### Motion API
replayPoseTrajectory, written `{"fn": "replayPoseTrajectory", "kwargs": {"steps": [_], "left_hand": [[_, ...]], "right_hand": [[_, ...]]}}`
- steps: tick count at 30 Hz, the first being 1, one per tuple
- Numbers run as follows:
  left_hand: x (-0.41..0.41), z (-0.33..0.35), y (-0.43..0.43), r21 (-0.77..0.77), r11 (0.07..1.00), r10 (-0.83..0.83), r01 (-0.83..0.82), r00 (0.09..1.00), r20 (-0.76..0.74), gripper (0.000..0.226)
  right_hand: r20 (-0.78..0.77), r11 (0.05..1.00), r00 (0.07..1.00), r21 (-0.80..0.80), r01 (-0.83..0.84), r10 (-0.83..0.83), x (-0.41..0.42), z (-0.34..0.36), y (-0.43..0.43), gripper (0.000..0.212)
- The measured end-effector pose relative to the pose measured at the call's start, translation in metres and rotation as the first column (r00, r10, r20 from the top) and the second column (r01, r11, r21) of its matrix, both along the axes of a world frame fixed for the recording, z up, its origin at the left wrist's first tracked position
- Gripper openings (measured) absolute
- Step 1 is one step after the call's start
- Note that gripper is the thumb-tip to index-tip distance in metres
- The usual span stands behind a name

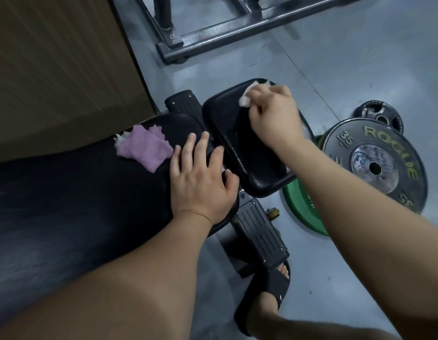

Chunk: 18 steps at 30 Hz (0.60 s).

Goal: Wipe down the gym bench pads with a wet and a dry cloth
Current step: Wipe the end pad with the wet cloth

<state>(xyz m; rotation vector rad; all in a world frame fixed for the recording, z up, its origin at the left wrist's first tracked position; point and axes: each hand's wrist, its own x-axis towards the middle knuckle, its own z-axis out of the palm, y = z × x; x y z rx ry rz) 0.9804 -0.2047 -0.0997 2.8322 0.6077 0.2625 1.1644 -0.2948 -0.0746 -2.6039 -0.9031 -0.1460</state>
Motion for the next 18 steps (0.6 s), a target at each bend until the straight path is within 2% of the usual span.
{"fn": "replayPoseTrajectory", "kwargs": {"steps": [3, 5, 7, 9, 10, 12, 15, 16, 18], "left_hand": [[0.001, -0.001, -0.001, 0.004, 1.0, 0.0, 0.0, 1.0, 0.0, 0.052], [0.001, -0.001, 0.0, 0.005, 1.0, 0.001, -0.001, 1.0, 0.002, 0.052], [0.0, 0.0, 0.0, -0.002, 1.0, 0.0, 0.0, 1.0, 0.001, 0.051], [0.0, 0.0, -0.001, -0.005, 1.0, 0.003, -0.003, 1.0, -0.006, 0.051], [0.0, 0.0, 0.0, -0.004, 1.0, 0.005, -0.005, 1.0, -0.006, 0.051], [0.001, 0.0, 0.0, -0.004, 1.0, 0.003, -0.003, 1.0, -0.001, 0.051], [0.001, -0.001, 0.0, -0.007, 1.0, 0.003, -0.003, 1.0, 0.004, 0.05], [0.001, 0.0, 0.0, -0.006, 1.0, 0.001, -0.001, 1.0, 0.003, 0.051], [0.0, 0.0, 0.001, -0.005, 1.0, -0.001, 0.001, 1.0, -0.002, 0.051]], "right_hand": [[-0.007, 0.97, 0.97, -0.008, -0.244, 0.244, -0.034, 0.004, -0.004, 0.027], [0.008, 0.945, 0.946, -0.057, -0.323, 0.324, -0.02, 0.008, -0.008, 0.029], [0.04, 0.98, 0.981, -0.057, -0.188, 0.191, 0.012, 0.005, -0.008, 0.033], [-0.004, 0.999, 1.0, -0.038, -0.004, 0.004, 0.031, 0.005, -0.003, 0.042], [-0.012, 0.999, 1.0, -0.037, 0.021, -0.021, 0.028, 0.004, 0.003, 0.044], [0.004, 0.994, 0.996, -0.062, -0.085, 0.086, 0.007, 0.002, 0.016, 0.041], [-0.017, 0.935, 0.941, -0.107, -0.337, 0.337, -0.002, 0.005, 0.014, 0.035], [-0.017, 0.933, 0.942, -0.131, -0.335, 0.336, 0.009, 0.006, 0.012, 0.035], [-0.005, 0.977, 0.986, -0.137, -0.165, 0.165, 0.036, 0.007, 0.008, 0.039]]}}
